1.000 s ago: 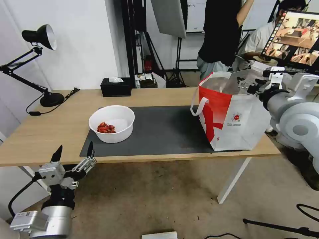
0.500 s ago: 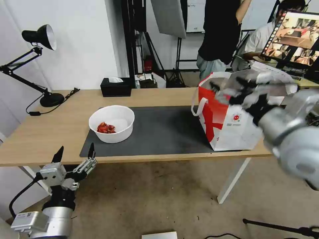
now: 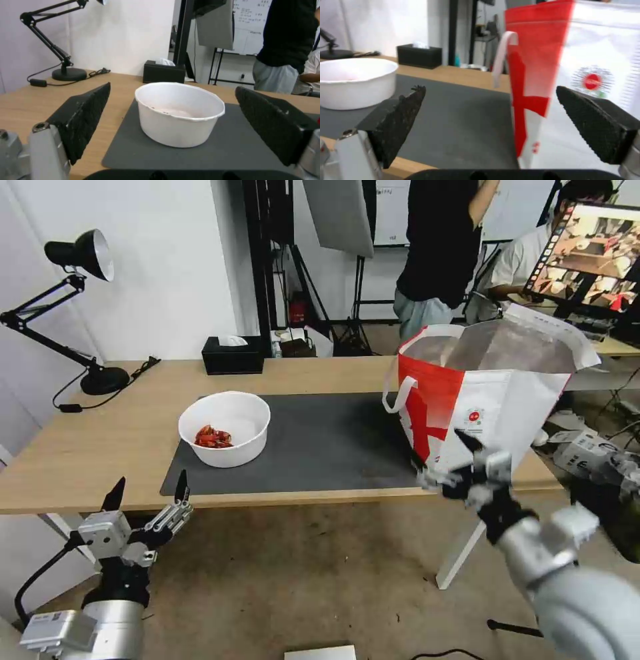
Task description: Pick up the trash from the table and place it into the takeout bag.
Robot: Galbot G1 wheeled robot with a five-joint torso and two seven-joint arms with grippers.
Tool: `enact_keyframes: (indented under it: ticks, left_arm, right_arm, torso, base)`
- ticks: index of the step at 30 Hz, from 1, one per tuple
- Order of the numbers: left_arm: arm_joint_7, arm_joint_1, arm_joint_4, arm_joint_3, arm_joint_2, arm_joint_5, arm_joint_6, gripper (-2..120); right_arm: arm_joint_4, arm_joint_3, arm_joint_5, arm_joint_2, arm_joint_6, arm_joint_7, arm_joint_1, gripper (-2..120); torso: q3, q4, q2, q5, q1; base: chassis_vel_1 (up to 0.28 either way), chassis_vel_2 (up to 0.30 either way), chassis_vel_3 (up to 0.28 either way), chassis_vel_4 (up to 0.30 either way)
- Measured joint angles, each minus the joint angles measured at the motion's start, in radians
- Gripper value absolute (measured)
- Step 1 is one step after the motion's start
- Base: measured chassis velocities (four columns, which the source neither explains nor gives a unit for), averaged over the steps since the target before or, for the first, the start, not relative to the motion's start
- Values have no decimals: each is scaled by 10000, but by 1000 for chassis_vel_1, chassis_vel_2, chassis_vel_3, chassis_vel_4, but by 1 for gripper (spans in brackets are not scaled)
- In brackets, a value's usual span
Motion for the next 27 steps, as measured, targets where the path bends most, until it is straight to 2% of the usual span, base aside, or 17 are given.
enact_keyframes:
  ticks: [1,5,6,8,11,27]
  left_arm:
    - [0,0,0,0,0,0,0,100]
    - [19,71,0,42,-54,20,-43,100]
    - [19,71,0,42,-54,20,-43,100]
    - [21,81,0,37,-46,8,-57,100]
    - [20,84,0,21,-16,-13,-59,100]
    - [21,33,0,31,199,-166,-6,100]
  right_arm:
    - [0,0,0,0,0,0,0,100]
    - [-32,325,-1186,1451,891,-423,-946,100]
    - [-32,325,-1186,1451,891,-423,-946,100]
    - [-106,550,-1610,2025,1282,-823,-1276,100]
    - [-135,616,-1793,2374,1541,-971,-1481,100]
    - [-51,497,-1859,2663,1566,-953,-1389,100]
  torso:
    - [0,0,0,0,0]
    - [0,0,1,0,0]
    - [0,0,1,0,0]
    - [0,-1,0,1,0]
    - [0,-1,0,1,0]
    - [1,1,0,2,1]
  base:
    - [0,0,0,0]
    - [0,0,0,0]
    - [0,0,0,0]
    - [0,0,0,0]
    - [0,0,0,0]
    - [0,0,0,0]
